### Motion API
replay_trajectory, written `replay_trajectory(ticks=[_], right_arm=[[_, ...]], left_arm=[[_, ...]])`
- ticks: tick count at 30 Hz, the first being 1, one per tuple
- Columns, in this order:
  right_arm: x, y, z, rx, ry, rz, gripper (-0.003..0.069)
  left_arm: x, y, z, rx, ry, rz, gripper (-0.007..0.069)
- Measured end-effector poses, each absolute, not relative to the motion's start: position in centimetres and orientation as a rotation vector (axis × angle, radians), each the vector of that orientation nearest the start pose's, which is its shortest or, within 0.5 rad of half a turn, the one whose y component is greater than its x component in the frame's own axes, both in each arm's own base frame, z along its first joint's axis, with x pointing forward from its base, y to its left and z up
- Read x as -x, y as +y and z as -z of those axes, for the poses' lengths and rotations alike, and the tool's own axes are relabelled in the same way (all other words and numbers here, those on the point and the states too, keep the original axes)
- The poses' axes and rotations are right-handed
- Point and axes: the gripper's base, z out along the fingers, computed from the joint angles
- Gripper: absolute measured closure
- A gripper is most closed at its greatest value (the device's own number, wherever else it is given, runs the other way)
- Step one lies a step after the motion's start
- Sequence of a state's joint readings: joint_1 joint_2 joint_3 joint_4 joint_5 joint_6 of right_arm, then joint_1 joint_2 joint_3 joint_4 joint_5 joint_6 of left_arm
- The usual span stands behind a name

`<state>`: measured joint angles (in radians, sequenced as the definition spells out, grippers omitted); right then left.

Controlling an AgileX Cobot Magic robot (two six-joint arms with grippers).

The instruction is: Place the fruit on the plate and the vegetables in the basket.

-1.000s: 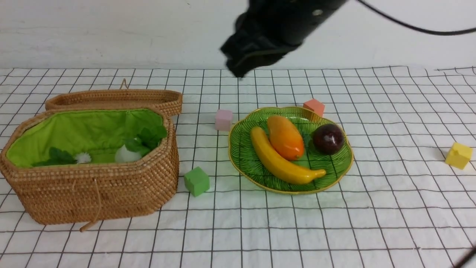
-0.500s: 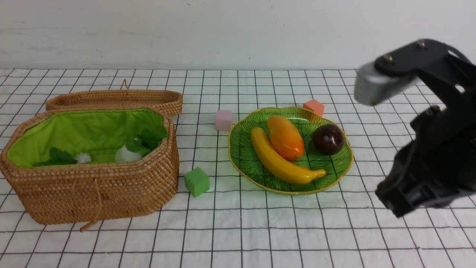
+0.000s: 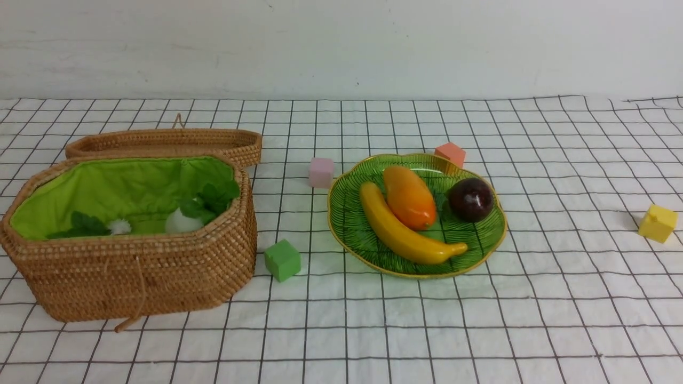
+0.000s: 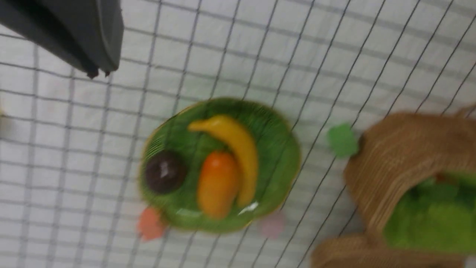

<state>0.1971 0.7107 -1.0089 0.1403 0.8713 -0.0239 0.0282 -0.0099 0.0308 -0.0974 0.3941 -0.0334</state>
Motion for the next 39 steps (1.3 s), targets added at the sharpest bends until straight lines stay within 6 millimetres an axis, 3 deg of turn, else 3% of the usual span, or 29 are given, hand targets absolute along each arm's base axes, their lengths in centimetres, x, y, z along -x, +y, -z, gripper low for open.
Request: replay_trajectory(ticks=[2,7,8,9,11,12,14,17,39], right_arm=[[-9.8,2.3,-39.9,0.137,2.002,-0.229,0.0661],[-7.0,0.7,-31.8,0.055,1.952,-0.081,0.0659],[-7.0,0.6,-31.5,0.053,1.951,-0.076,0.0659],[-6.5,0.5,-28.7,0.046,1.933,-0.067,0.0659],[-6.0,0.4,-25.1,0.03,1.903,-0.057,0.0656],[-6.1,0.4,-24.7,0.028,1.908,-0.056,0.0656],[-5.6,0.2,-21.1,0.0,1.887,-0.036,0.0655],[-5.2,0.0,-17.3,-0.04,1.918,-0.01,0.0655],[-5.2,-0.1,-17.4,-0.061,1.872,-0.004,0.0638]], left_arm=[[-5.2,-0.2,-16.8,0.118,1.894,0.1,0.0491],[-5.2,-0.2,-16.8,0.118,1.894,0.1,0.0487],[-5.2,-0.2,-16.8,0.118,1.894,0.1,0.0487],[-5.2,-0.2,-16.8,0.118,1.894,0.1,0.0484],[-5.2,-0.2,-16.8,0.118,1.894,0.1,0.0482],[-5.2,-0.2,-16.8,0.118,1.894,0.1,0.0482],[-5.2,-0.2,-16.8,0.118,1.894,0.1,0.048],[-5.2,-0.2,-16.8,0.118,1.895,0.1,0.0477],[-5.2,-0.2,-16.8,0.118,1.895,0.1,0.0459]])
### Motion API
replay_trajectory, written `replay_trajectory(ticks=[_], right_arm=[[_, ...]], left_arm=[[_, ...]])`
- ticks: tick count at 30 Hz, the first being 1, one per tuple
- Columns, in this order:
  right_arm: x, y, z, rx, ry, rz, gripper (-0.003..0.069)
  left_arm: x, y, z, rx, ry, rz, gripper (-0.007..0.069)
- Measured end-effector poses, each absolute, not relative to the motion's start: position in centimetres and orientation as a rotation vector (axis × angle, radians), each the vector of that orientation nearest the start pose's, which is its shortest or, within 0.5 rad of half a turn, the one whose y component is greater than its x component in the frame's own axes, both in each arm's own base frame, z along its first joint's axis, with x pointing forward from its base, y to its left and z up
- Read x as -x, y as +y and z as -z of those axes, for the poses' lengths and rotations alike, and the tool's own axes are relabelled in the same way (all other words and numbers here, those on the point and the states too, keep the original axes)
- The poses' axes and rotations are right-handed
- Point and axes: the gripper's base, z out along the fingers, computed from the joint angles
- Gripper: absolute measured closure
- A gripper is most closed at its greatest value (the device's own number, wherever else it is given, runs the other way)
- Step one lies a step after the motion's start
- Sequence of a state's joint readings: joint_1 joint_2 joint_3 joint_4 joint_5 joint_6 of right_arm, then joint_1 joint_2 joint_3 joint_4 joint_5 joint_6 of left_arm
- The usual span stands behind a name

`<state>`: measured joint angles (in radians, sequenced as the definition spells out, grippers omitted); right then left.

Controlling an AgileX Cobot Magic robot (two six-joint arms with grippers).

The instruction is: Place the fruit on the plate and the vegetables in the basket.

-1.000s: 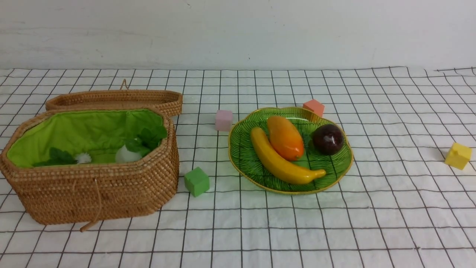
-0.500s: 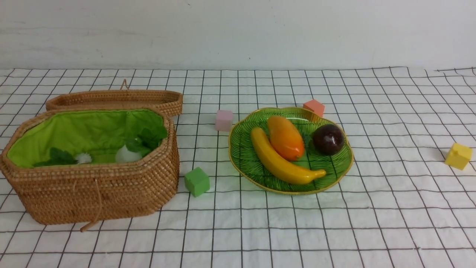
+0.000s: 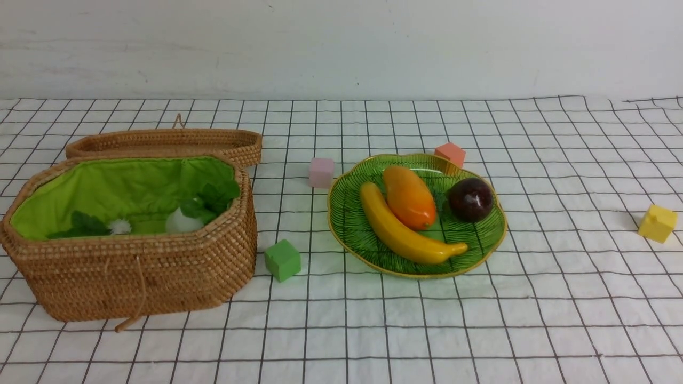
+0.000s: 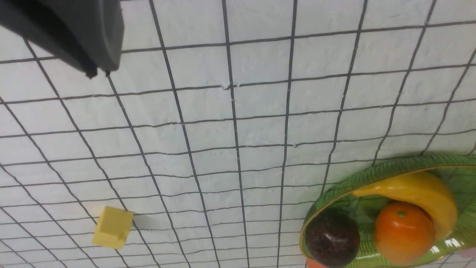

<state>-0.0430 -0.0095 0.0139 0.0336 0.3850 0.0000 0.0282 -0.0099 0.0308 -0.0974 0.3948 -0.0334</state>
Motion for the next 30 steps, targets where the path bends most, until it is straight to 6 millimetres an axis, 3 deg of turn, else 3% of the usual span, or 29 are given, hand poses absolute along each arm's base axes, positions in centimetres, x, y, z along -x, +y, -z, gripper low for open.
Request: replay_trajectory(ticks=[30], right_arm=[[-5.22,-0.09,-17.44,-0.069,1.871,-0.012,0.0622]], left_arm=[[-5.21,-0.2,-16.81,0.12,1.895,0.102,0.0432]])
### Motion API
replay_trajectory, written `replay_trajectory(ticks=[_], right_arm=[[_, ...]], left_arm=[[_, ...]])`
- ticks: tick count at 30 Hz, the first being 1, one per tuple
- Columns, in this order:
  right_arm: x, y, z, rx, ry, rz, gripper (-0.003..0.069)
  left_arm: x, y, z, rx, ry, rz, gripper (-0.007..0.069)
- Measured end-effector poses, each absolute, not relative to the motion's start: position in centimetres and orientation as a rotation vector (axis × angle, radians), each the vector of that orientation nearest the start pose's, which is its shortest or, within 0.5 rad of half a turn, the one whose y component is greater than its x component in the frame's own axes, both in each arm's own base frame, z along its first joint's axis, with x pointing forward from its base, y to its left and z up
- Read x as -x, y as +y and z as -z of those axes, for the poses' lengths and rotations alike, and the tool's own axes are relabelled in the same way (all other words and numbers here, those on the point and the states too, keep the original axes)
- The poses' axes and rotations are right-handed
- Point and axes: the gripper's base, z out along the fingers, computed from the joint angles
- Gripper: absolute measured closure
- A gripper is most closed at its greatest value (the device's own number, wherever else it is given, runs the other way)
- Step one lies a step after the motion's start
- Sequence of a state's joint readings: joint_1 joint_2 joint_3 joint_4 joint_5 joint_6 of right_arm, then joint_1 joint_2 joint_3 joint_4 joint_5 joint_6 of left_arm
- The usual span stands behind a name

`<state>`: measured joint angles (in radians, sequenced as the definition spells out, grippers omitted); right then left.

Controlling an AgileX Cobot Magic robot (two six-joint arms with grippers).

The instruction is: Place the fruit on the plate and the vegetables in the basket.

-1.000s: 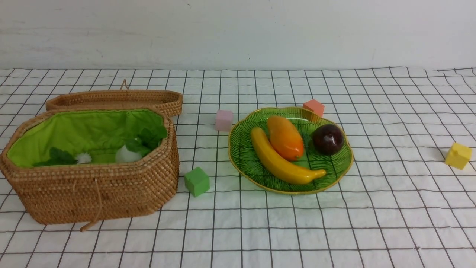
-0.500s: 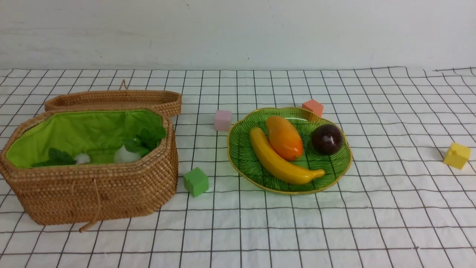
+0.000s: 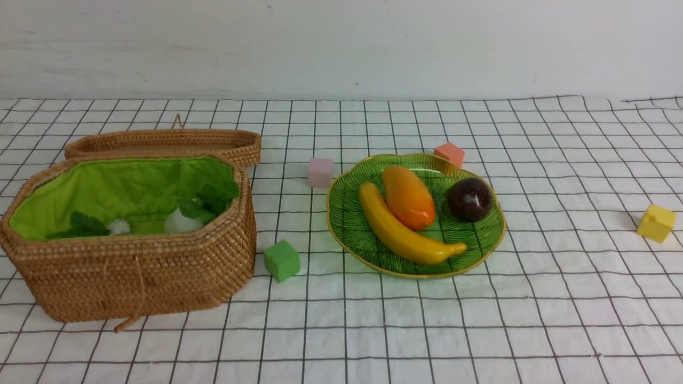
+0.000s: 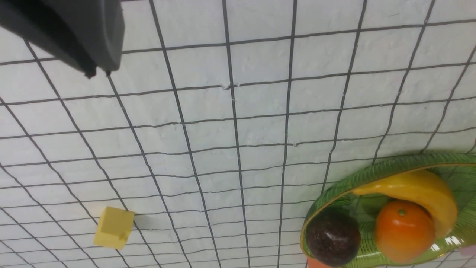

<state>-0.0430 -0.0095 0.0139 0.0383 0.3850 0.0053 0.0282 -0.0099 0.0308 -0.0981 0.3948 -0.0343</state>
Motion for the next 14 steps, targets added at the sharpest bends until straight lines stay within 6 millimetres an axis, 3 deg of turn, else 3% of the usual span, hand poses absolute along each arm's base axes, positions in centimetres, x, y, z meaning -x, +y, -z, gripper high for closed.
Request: replay_trajectory(ticks=[14], right_arm=[[-5.22,-0.09,-17.44,-0.064,1.872,-0.008,0.0599]], left_arm=[[-5.19,-0.5,-16.81,0.064,1.899,0.141,0.0428]])
